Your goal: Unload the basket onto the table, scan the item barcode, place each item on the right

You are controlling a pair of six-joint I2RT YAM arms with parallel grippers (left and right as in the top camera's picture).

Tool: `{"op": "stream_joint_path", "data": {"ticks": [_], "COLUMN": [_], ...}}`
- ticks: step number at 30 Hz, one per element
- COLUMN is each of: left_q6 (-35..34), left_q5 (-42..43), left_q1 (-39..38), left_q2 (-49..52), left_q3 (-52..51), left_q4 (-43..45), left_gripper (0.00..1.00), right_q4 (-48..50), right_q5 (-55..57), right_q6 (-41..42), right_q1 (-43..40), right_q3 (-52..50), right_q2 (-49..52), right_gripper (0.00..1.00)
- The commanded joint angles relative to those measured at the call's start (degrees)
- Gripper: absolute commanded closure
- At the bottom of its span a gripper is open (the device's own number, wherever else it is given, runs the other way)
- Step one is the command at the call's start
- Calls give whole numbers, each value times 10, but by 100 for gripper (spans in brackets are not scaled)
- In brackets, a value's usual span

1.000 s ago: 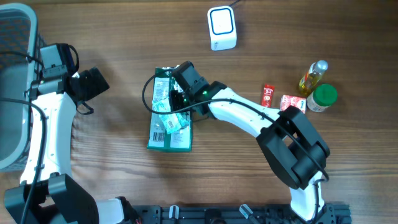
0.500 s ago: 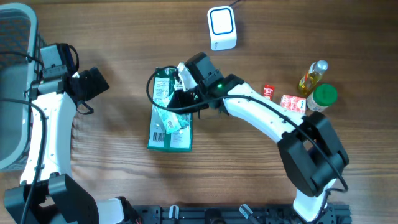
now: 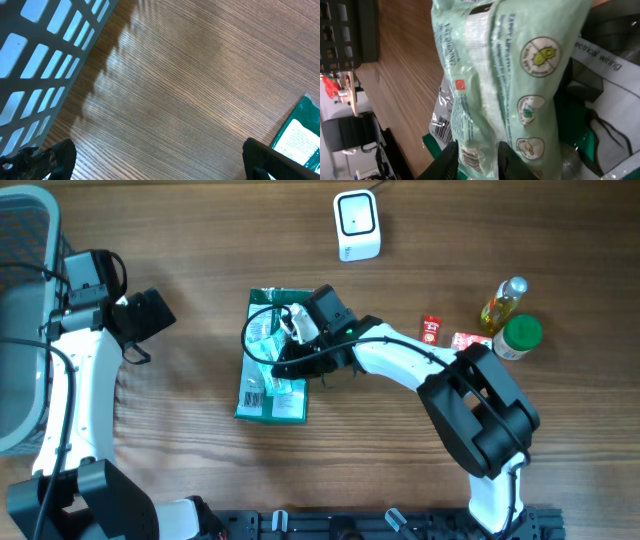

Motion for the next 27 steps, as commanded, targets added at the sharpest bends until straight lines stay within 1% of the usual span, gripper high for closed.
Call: {"op": "stream_joint_path", "data": {"ticks": [1,3,4,8,11,15,18,21,23,24,27], "left_q6": [7,7,7,7,7,7,7,7,7,7,7], "left_q5": [-1,-1,-1,-1,-1,-1,-1,-1,-1,-1,-1], "left_q1": [3,3,3,3,3,3,3,3,3,3,3], "left_q2": [-4,-4,-4,-4,-4,-4,-4,-4,-4,-4,-4], "left_q3": [5,5,5,5,5,5,5,5,5,5,5], "left_q4": [2,2,2,2,2,2,2,2,2,2,2], "left_gripper": [0,0,0,0,0,0,0,0,0,0,0], "right_q4": [-4,-5,-5,-2,14,40,27,26,26,26,7], "right_q5": [10,10,10,29,93,103,100,53,27,29,95], "right_q6": [-3,-10,-11,-10,-10,-5,19,18,-4,-30,-44], "right_q1": [3,4,5,22,45,57,53,45,43,43,43], "right_q3": [-3,-3,-4,-19,-31,-35,-35,-19,-5,-1,-1], "right_q2": [-68,-81,-80,-59,-24,45,64,36,-2,-41,-99], "right_gripper": [73,74,76,78,78,78,82,82,79,78,76]}}
